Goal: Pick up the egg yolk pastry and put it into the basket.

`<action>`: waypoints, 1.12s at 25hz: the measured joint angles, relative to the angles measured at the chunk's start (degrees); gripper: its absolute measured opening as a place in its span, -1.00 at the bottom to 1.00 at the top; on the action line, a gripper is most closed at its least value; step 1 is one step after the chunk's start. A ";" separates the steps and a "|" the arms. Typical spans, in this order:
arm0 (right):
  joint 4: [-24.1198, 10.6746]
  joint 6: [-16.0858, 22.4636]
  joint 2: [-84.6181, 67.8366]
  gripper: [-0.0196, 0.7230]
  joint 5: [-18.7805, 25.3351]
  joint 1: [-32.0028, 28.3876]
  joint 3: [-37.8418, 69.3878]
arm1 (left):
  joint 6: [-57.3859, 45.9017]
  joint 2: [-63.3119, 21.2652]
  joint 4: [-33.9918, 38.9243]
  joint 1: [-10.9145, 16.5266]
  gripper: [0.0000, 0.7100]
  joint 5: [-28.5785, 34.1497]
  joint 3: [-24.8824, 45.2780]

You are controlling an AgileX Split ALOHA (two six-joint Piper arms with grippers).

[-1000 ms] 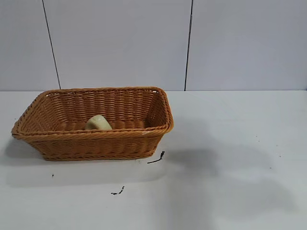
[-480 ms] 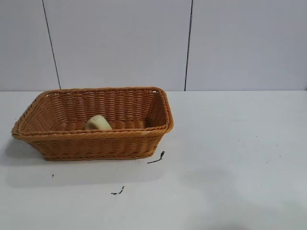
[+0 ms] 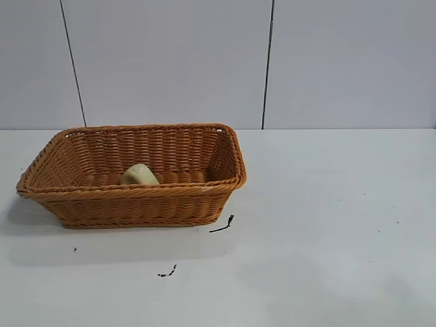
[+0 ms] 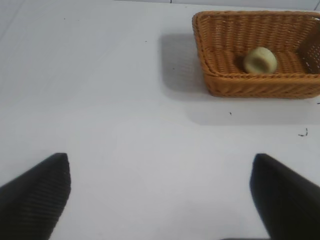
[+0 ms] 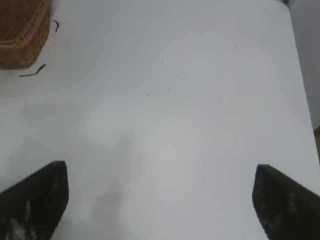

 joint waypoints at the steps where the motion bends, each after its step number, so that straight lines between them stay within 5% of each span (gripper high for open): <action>1: 0.00 0.00 -0.87 0.92 0.00 0.00 0.00 | 0.00 0.00 0.00 0.00 0.96 0.00 0.00; 28: 0.85 1.44 -1.15 0.92 3.89 2.92 1.59 | 0.00 0.00 0.00 0.00 0.96 0.00 0.00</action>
